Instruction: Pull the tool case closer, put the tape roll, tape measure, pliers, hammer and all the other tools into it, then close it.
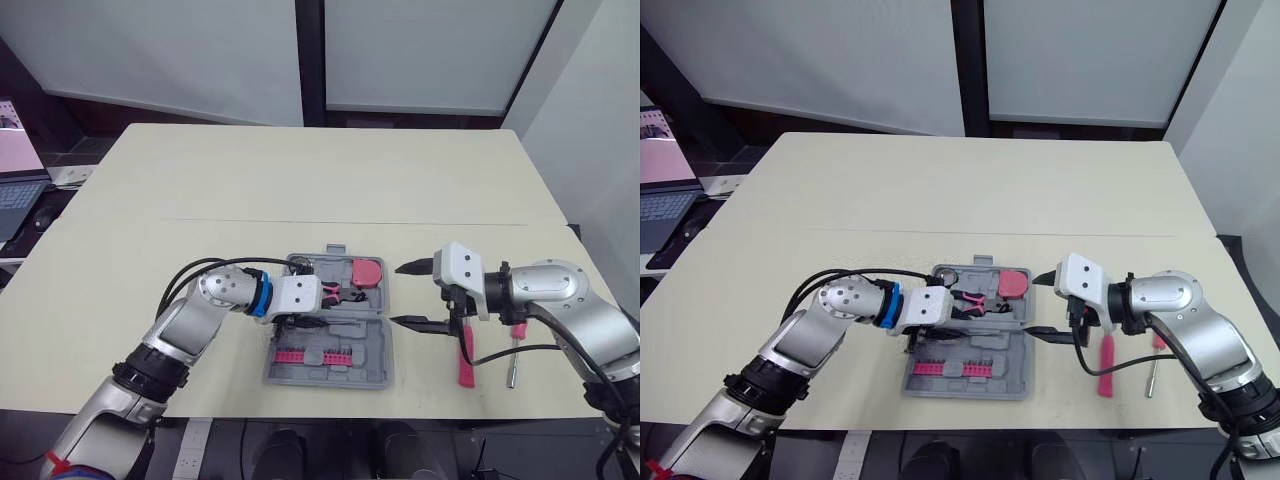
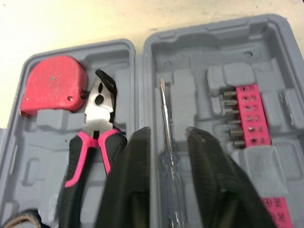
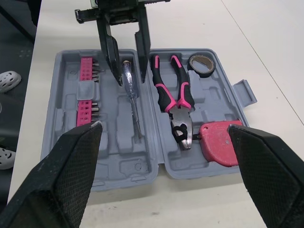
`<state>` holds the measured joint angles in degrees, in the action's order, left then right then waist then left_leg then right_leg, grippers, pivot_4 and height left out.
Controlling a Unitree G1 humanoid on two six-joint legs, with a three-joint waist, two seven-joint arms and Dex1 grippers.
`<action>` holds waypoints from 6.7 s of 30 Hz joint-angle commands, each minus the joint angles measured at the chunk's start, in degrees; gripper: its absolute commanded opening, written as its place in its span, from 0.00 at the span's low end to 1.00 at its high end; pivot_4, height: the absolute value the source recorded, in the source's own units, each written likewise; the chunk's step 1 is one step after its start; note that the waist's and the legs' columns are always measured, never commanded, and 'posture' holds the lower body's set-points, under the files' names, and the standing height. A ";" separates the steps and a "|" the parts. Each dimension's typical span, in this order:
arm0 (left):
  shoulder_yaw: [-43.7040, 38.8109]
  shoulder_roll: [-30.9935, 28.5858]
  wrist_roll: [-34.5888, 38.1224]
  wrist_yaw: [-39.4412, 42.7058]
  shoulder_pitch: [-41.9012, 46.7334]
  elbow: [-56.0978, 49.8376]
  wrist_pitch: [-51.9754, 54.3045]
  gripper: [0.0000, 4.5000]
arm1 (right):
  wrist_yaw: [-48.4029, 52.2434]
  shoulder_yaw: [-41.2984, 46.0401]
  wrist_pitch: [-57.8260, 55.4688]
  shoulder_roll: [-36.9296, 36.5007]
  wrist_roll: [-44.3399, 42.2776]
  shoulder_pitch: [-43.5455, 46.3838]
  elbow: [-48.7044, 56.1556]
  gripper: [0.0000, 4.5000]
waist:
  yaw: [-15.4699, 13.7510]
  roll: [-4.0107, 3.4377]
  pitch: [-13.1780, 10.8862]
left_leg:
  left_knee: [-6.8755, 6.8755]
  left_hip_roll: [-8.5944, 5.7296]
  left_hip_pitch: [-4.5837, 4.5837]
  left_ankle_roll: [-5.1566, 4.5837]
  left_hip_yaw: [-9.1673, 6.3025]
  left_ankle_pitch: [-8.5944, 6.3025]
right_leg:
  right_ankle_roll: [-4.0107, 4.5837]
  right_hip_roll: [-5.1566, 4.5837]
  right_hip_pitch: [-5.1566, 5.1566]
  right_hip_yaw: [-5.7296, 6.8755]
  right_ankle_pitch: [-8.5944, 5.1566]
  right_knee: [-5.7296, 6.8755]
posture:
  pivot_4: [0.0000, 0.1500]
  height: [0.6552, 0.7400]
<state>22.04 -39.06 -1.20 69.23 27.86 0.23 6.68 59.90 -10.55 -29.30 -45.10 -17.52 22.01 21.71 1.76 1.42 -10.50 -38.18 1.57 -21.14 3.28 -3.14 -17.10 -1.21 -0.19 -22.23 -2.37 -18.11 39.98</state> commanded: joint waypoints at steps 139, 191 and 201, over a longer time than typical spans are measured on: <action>-23.28 -6.76 33.05 -11.75 -20.56 -35.66 19.40 1.00 | -45.47 20.88 -49.37 27.39 -7.05 -17.55 11.81 0.43 | 0.12 -0.11 0.10 | 0.13 0.02 0.15 0.03 0.04 0.01 | -0.02 0.04 0.12 -0.25 -0.01 -0.05 | 1.00 1.00; -24.07 -8.40 31.53 -14.28 -29.07 -40.54 17.26 1.00 | 5.77 -36.24 98.12 5.43 59.05 35.35 -60.28 0.27 | 0.31 -0.21 -0.12 | 0.07 0.18 0.32 0.04 0.08 0.02 | 0.06 -0.28 0.16 -0.17 0.00 0.00 | 1.00 1.00; -23.14 -8.00 31.13 -14.13 -28.49 -40.29 17.07 1.00 | 3.49 -36.14 97.93 4.94 60.57 35.89 -60.85 0.06 | 0.28 -0.21 -0.12 | 0.06 0.17 0.32 0.04 0.08 0.02 | 0.06 -0.29 0.16 -0.18 0.00 0.01 | 1.00 1.00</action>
<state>-1.47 -47.06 30.03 55.34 -1.19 -38.39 24.30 63.59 -46.45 68.84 -39.92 42.86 57.17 -39.11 2.04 1.21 -10.62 -38.12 1.74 -20.82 3.31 -3.06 -17.08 -1.15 -0.48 -22.07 -2.55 -18.11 39.98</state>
